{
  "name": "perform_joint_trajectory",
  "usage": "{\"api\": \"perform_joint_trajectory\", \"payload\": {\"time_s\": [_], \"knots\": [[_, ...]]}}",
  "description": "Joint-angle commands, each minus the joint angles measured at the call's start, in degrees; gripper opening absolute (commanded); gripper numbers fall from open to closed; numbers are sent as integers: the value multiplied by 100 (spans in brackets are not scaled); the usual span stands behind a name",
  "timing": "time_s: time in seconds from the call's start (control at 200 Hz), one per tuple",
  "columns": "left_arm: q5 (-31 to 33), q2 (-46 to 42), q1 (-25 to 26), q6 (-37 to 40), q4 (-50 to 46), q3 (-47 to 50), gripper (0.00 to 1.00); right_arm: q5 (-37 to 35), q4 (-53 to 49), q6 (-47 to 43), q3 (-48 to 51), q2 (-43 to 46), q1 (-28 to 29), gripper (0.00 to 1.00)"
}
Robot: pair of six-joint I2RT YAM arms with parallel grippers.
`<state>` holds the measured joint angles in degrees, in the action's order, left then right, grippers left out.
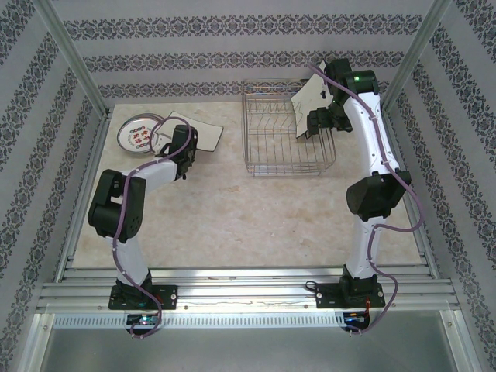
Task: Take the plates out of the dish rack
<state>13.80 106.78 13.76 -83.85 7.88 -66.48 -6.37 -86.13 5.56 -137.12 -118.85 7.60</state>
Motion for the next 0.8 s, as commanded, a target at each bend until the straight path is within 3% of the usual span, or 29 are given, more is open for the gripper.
{"api": "perform_joint_trajectory", "payload": {"time_s": [0.0,0.445,0.724,0.794], "knots": [[406,7,93,-426,685,-424,0,100,41,-108,80,204,-48,98],[737,1041,495,-1312,1176,-533,0,313,236,-98,504,420,-48,98],[895,1234,582,-1569,1163,-342,0,476,364,-82,751,625,-65,98],[900,1231,580,-1552,1075,-331,9,504,386,-73,792,657,-64,98]]}}
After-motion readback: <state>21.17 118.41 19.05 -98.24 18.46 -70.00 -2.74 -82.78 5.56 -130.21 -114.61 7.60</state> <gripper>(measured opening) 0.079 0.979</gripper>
